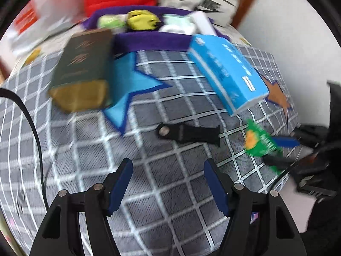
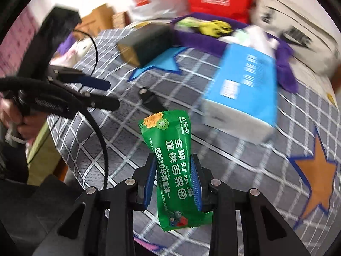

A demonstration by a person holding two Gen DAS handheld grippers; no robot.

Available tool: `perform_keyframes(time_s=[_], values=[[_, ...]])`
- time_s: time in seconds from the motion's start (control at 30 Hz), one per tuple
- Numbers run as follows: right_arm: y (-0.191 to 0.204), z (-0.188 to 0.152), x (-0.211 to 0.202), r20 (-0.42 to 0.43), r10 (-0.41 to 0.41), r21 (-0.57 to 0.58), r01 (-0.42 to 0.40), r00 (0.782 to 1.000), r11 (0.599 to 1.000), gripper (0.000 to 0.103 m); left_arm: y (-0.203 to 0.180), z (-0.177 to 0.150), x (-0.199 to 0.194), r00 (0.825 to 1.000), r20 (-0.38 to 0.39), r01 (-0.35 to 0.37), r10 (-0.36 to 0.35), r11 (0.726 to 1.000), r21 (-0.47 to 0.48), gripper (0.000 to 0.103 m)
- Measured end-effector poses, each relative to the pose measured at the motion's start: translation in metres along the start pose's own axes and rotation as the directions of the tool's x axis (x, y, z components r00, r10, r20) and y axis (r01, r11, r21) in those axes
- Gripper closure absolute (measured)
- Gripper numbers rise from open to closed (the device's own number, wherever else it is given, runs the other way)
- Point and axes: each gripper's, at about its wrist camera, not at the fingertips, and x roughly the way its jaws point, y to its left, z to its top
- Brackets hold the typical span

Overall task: Organize soft objects
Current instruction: 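Lift the green packet with the right gripper while the left gripper grasps the black strap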

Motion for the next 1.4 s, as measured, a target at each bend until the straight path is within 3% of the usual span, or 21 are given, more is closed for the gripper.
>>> perform_keyframes(time_s=[0.17,0.33,0.43,0.6,0.67,0.83,1.0,1.1,1.17,1.27,1.3,1.37,1.4], values=[[-0.033,-0.009,-0.015,0.014,-0.056,0.093,0.054,0.998,0.994,0.072,-0.02,0.012,0.026,0.999,-0.011,-0.043,0.045,0.985,0.17,0.036],[-0.05,-0.02,-0.019,0.024,-0.081,0.163,0.077,0.996,0.984,0.072,-0.036,0.016,0.046,0.992,-0.018,-0.11,0.123,0.936,0.334,0.034],[-0.056,-0.027,-0.019,0.027,-0.087,0.204,0.08,0.996,0.976,0.072,-0.041,0.022,0.049,0.995,-0.005,-0.093,0.102,0.924,0.37,0.034],[-0.066,-0.033,-0.02,0.046,-0.074,0.276,0.059,0.996,0.959,0.072,-0.044,0.035,0.056,0.997,0.005,-0.077,0.08,0.932,0.354,0.039],[-0.069,-0.034,-0.02,0.05,-0.077,0.29,0.06,0.996,0.955,0.072,-0.044,0.037,0.054,0.997,0.016,-0.083,0.082,0.944,0.32,0.065],[-0.071,-0.037,-0.022,0.065,-0.073,0.316,0.049,0.995,0.948,0.072,-0.02,0.042,0.047,0.999,0.013,-0.046,0.044,0.981,0.19,0.082],[-0.069,-0.038,-0.023,0.071,-0.067,0.31,0.042,0.995,0.95,0.072,-0.02,0.032,0.045,1.0,-0.018,-0.018,0.022,0.978,0.207,0.081],[-0.07,-0.037,-0.024,0.076,-0.065,0.31,0.038,0.995,0.95,0.072,-0.032,0.038,0.052,0.999,-0.023,-0.029,0.035,0.97,0.24,0.074],[-0.07,-0.038,-0.025,0.082,-0.064,0.313,0.035,0.995,0.949,0.072,-0.04,0.043,0.057,0.998,-0.031,-0.036,0.046,0.965,0.261,0.064],[-0.071,-0.04,-0.024,0.081,-0.06,0.32,0.031,0.995,0.947,0.072,-0.052,0.046,0.063,0.998,-0.021,-0.056,0.066,0.951,0.304,0.06],[-0.072,-0.04,-0.024,0.079,-0.059,0.321,0.031,0.995,0.947,0.072,-0.055,0.046,0.064,0.997,-0.011,-0.066,0.073,0.945,0.32,0.062],[-0.071,-0.041,-0.023,0.077,-0.059,0.323,0.031,0.995,0.946,0.072,-0.057,0.047,0.064,0.998,-0.01,-0.052,0.058,0.944,0.327,0.083],[-0.071,-0.042,-0.023,0.075,-0.058,0.323,0.031,0.995,0.946,0.072,-0.058,0.049,0.064,0.999,-0.018,-0.04,0.048,0.946,0.323,0.083]])
